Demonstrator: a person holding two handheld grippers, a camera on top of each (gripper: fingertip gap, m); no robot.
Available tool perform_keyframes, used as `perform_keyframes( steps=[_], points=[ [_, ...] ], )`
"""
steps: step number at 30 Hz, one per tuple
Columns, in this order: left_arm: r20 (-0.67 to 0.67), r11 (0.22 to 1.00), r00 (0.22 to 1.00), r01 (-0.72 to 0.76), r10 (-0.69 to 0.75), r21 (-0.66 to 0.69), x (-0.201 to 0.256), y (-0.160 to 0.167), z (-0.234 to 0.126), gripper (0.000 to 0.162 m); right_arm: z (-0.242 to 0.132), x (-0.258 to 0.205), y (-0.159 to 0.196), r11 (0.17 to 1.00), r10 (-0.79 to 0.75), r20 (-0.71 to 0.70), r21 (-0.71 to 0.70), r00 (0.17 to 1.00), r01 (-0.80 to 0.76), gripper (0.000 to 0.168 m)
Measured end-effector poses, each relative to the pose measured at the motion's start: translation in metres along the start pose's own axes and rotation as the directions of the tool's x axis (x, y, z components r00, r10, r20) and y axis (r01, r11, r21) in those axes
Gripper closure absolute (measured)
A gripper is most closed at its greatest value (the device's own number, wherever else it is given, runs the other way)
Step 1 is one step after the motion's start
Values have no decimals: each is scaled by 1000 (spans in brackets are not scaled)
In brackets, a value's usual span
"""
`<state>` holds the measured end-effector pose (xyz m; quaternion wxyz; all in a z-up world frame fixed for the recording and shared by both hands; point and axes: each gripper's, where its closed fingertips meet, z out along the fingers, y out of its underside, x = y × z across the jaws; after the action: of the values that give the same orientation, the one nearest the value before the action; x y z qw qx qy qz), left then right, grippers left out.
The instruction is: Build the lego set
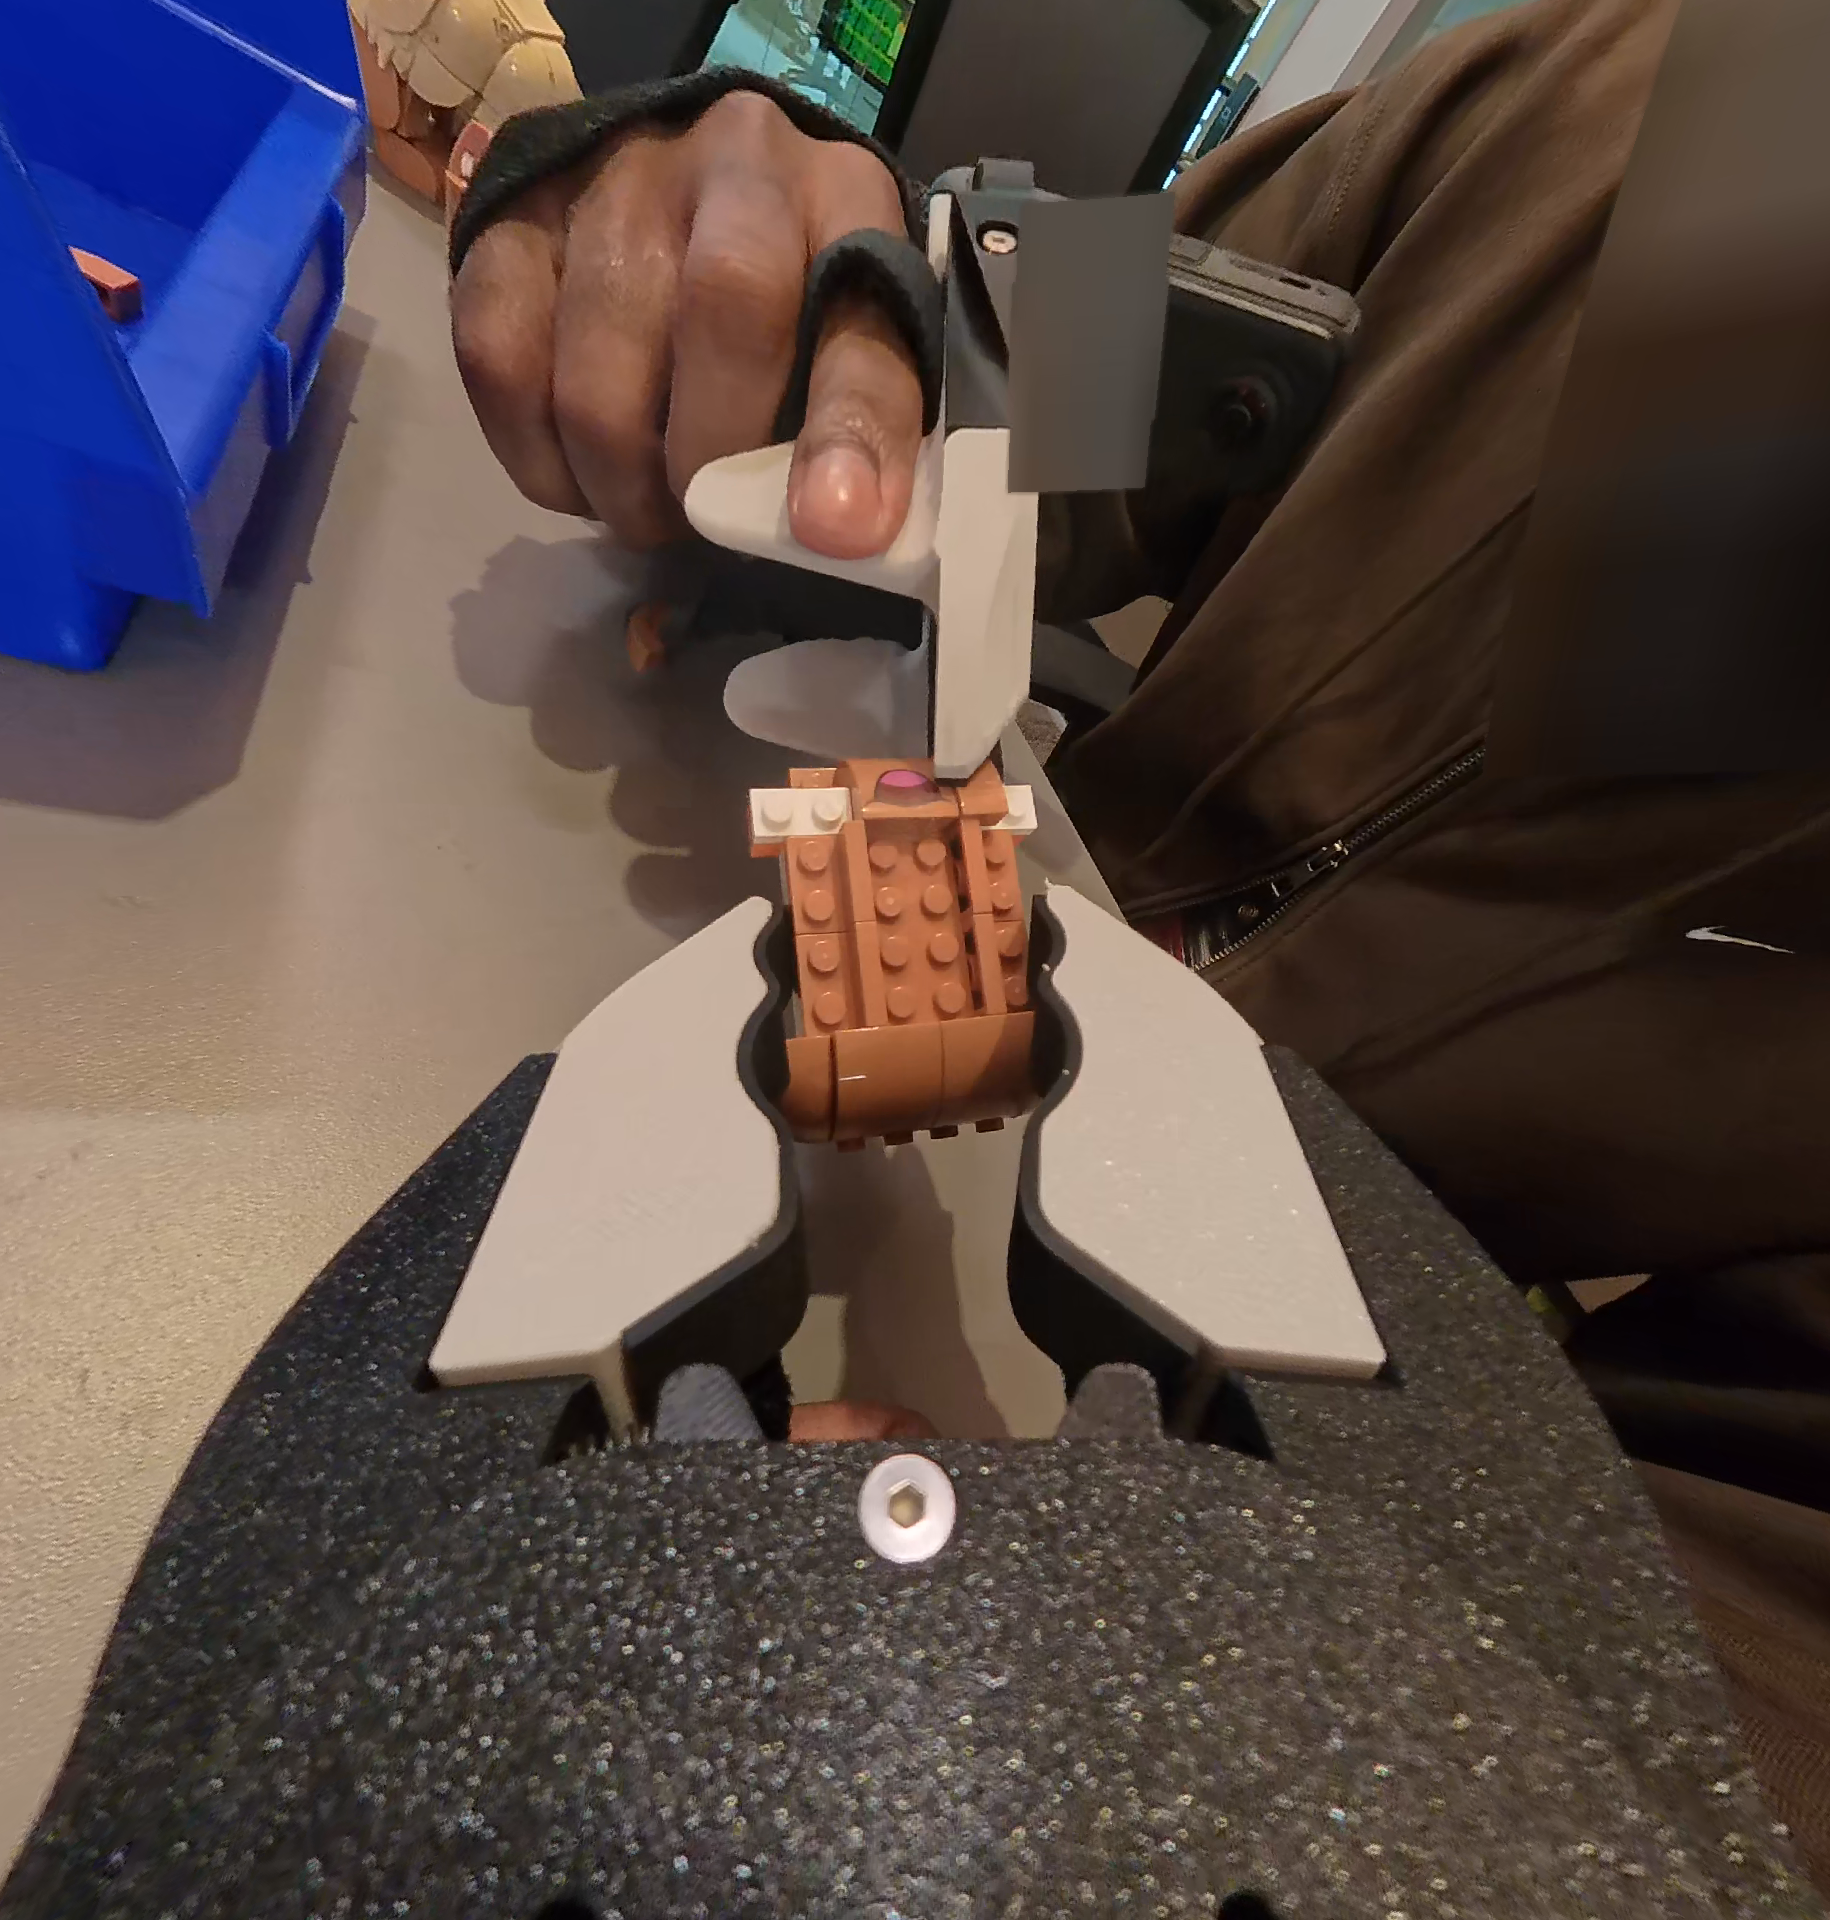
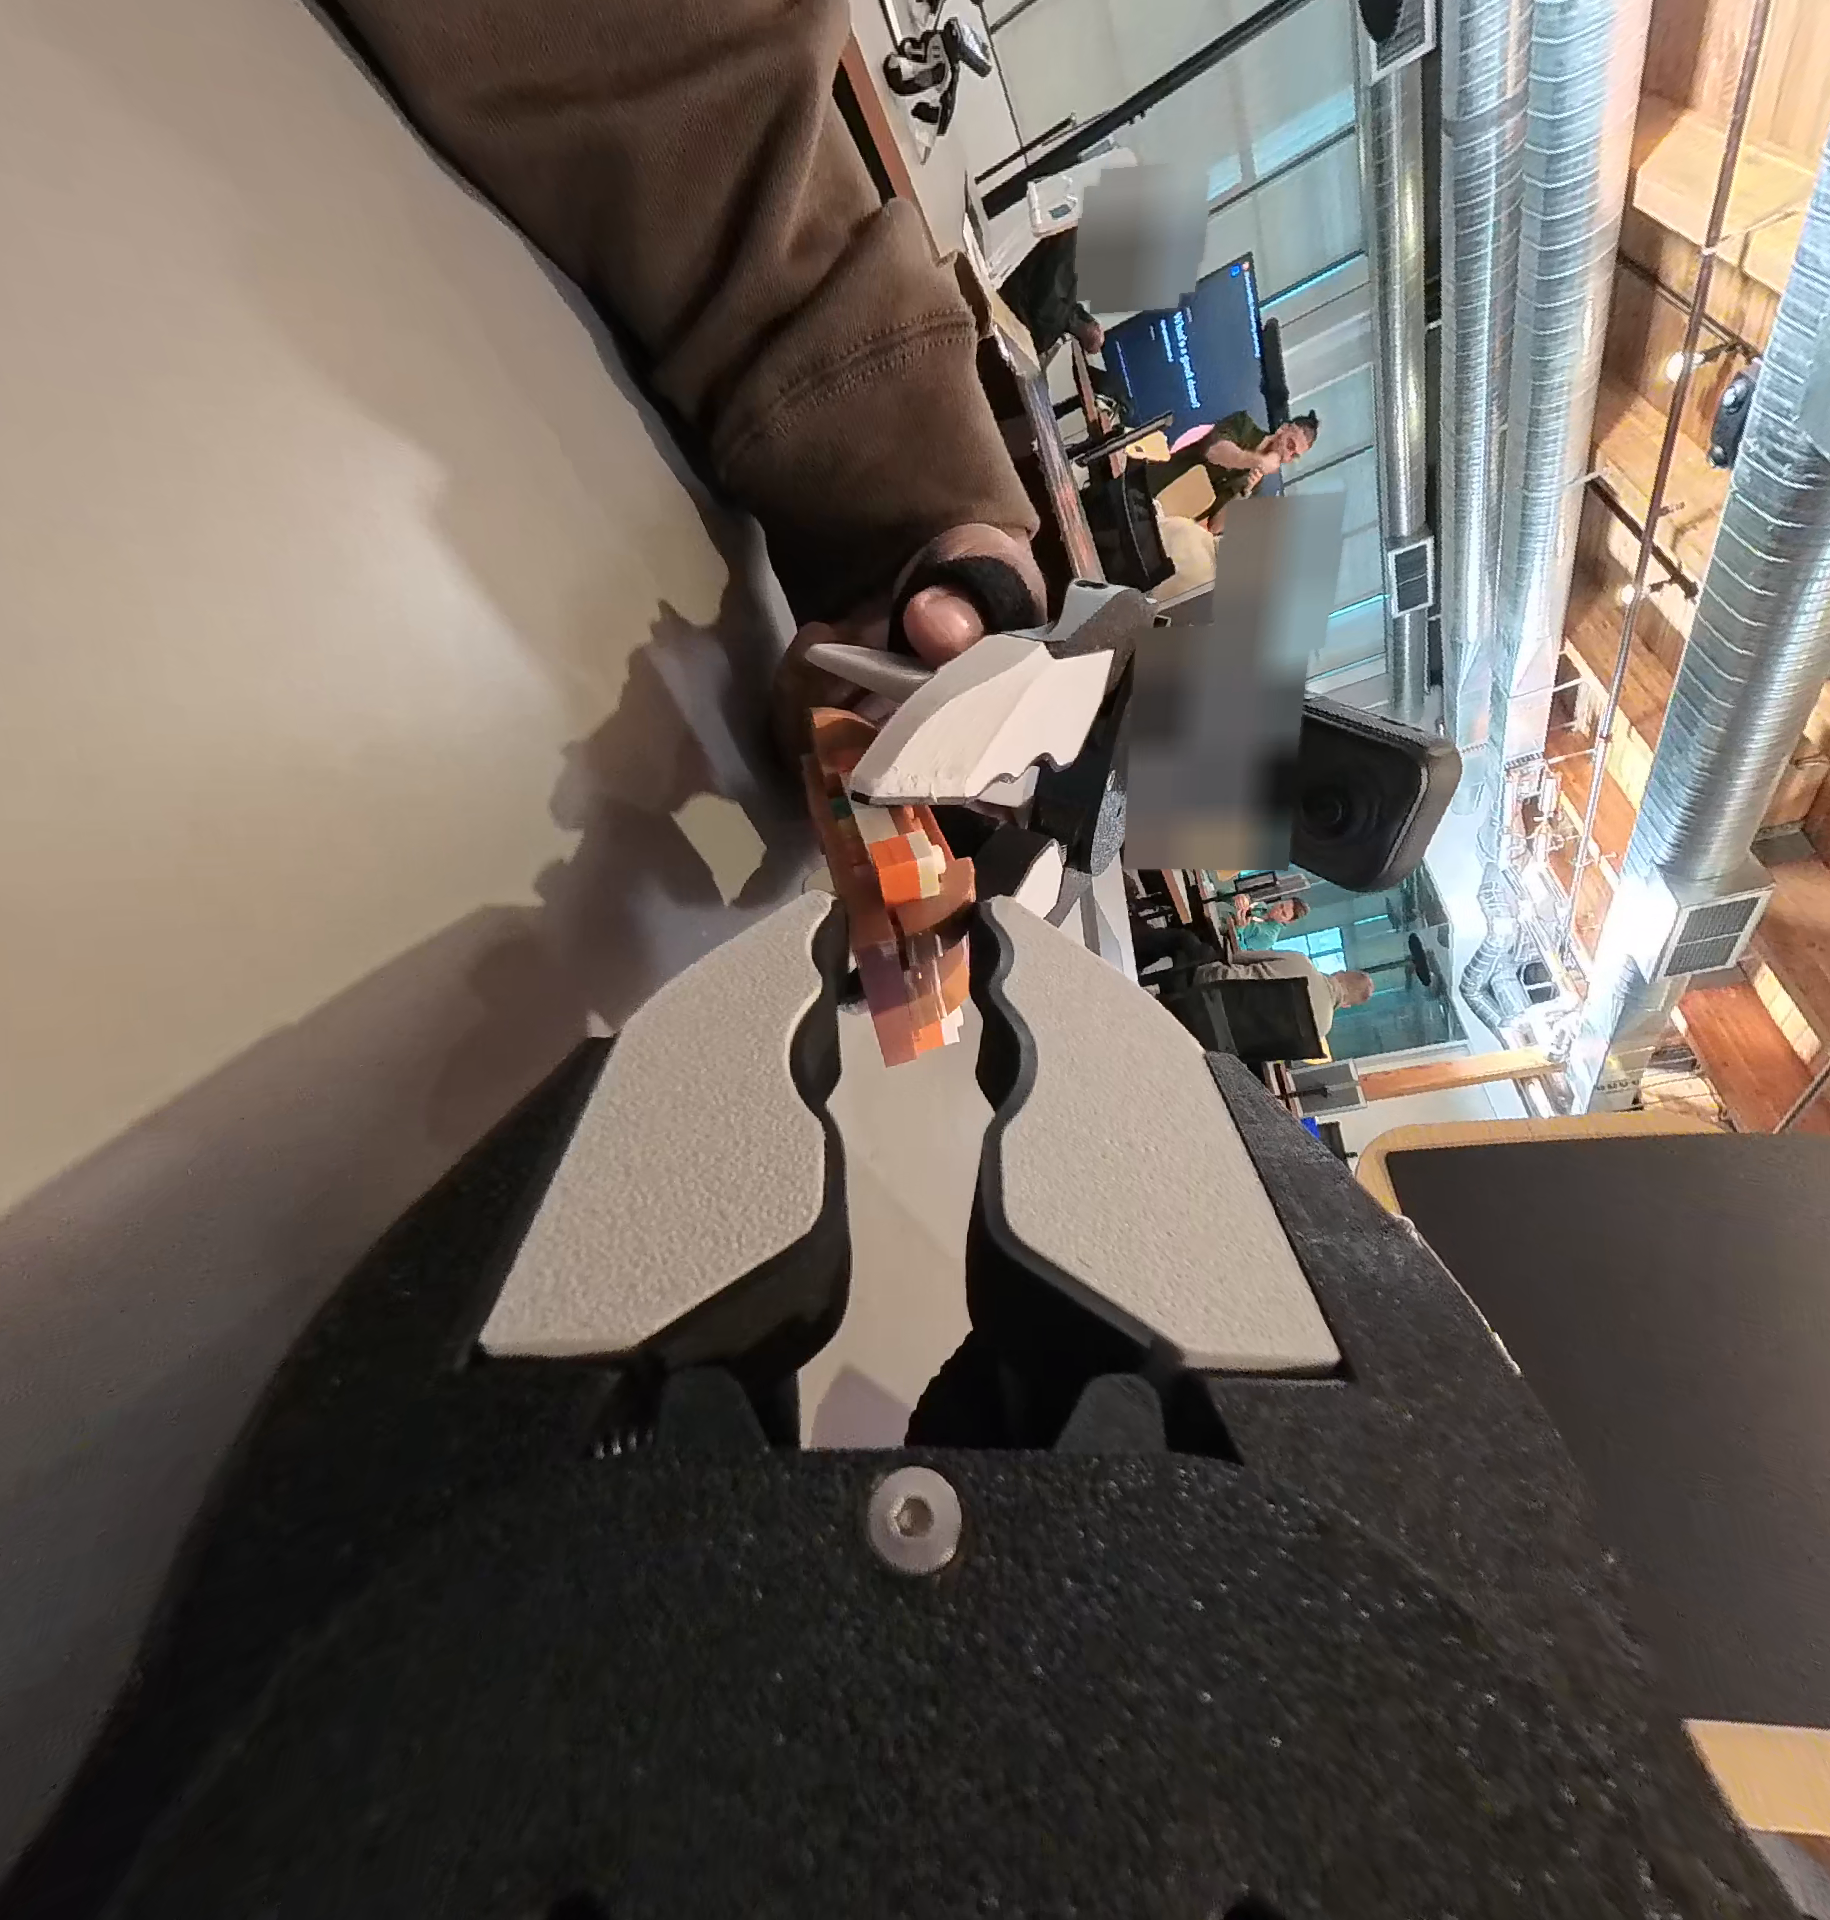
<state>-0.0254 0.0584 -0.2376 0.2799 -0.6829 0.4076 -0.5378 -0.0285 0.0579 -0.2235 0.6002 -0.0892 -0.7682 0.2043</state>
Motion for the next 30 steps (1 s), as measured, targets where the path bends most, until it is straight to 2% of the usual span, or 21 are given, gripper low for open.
perform_keyframes(
  steps=[9, 11, 17, 20, 26, 30],
  points=[
    [6, 1000, 1000, 7, -7, 30, -1, -4, -2, 118, 0, 6, 1, 1000, 28, -40, 3, 999, -28, 144],
    [9, 1000, 1000, 7, -8, 24, -2, -3, -2, 118, -1, 8, 1, 1000, 28, -55, 5, 998, -28, 135],
    [4, 1000, 1000, 7, -7, 28, -1, -4, -2, 118, -1, 8, -1, 1000, 1, -61, 11, 998, 0, 122],
    [-2, 1000, 1000, 8, -8, 28, 0, -4, -2, 118, -1, 6, -3, 1000, -15, -61, 16, 998, 16, 125],
    [-19, 999, 1000, 11, -10, 37, 2, -5, -2, 118, 0, 6, -4, 999, -28, -73, 15, 997, 29, 145],
    [-27, 999, 1000, 15, -14, 50, 3, -7, -2, 118, 0, 8, -4, 1000, -10, -75, 19, 997, 12, 145]
  ],
)
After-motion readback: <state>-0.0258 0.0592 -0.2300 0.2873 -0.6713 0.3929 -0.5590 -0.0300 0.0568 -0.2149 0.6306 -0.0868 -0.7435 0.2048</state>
